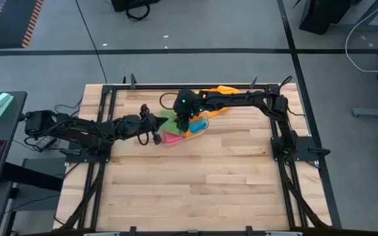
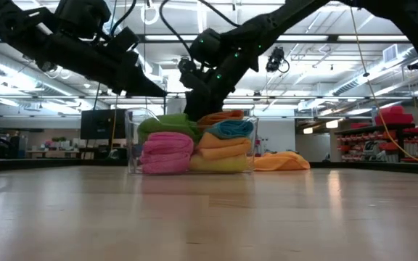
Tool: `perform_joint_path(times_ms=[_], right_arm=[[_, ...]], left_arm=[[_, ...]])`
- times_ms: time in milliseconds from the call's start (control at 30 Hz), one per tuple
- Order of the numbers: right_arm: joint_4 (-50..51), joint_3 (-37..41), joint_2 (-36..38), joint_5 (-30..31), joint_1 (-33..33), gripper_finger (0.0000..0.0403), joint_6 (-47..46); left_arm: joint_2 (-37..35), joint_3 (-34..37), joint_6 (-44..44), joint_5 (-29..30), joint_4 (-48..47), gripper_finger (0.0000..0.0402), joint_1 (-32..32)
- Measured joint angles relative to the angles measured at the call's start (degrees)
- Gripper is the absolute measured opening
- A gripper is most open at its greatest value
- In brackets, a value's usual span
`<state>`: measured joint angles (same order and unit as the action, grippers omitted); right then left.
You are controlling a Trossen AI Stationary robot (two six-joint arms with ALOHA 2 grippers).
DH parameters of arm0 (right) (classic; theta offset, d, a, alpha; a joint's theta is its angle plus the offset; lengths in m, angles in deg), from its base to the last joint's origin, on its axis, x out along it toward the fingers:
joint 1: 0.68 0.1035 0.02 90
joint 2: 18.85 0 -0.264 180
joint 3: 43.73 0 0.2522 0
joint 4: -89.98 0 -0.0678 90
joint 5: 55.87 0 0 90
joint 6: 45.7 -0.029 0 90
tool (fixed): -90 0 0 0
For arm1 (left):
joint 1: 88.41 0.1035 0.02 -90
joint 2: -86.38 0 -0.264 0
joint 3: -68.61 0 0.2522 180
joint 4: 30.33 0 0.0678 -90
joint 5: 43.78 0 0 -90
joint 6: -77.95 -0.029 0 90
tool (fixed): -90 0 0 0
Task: Fold microfiber towels
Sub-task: Put the folded green microfiber cloth into the transparent bin, then fold the orange microfiber cloth
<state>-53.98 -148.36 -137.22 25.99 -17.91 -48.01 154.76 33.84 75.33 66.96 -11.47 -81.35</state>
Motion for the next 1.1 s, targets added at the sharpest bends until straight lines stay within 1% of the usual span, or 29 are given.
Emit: perform_joint_path(times_ms=[67,267,400,600,800,933,1100], right_arm=[[-0.13,0.0,0.02,-1.06,-0.85,0.0174,-0.28],[-0.59,0.0,0.02,-1.29,-1.65,0.0174,-0.12],[-1.45,0.0,1.96,-2.9,-1.22,0.0174,0.93],[-1.42,-0.01,3.6,-3.04,-1.27,0.0174,1.92],[-1.47,0.0,4.36,-3.35,-1.38,0.0174,4.28],[1.05,0.0,7.3,-3.96,-1.49,0.0174,7.83],[6.87,0.0,12.52,-3.91,-3.69,0.0174,12.31]], left_arm=[[0.02,0.0,-1.08,0.0,-0.22,0.0016,-0.85],[0.31,0.0,-2.18,0.0,-1.08,0.0028,-1.35],[0.33,0.0,-2.59,0.0,-1.09,0.0025,-1.35],[0.35,0.0,-2.6,0.0,-1.0,0.0013,-1.35],[0.35,0.0,-2.6,0.02,-1.07,0.0019,-1.35],[0.35,0.0,-2.25,0.06,-1.09,0.0023,-1.33],[-0.23,-0.08,-1.11,0.47,-1.33,0.0013,-1.24]])
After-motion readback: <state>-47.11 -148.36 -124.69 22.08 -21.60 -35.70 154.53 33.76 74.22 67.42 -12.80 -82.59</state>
